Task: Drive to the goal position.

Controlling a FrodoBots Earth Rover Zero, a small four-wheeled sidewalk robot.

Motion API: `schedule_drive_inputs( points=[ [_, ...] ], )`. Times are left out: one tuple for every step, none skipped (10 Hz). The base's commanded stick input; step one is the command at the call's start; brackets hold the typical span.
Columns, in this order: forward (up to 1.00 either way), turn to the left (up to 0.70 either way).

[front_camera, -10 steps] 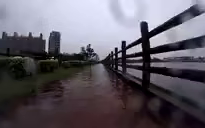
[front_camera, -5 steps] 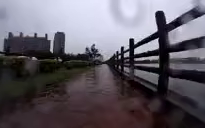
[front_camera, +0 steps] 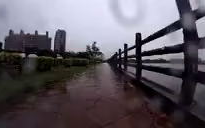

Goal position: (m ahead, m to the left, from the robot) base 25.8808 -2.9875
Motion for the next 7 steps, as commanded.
schedule_drive_inputs(
  points=[
    [1.00, 0.00],
    [1.00, 0.00],
    [1.00, 0.00],
    [1.00, 0.00],
    [1.00, 0.00],
    [1.00, 0.00],
    [1.00, 0.00]
  ],
)
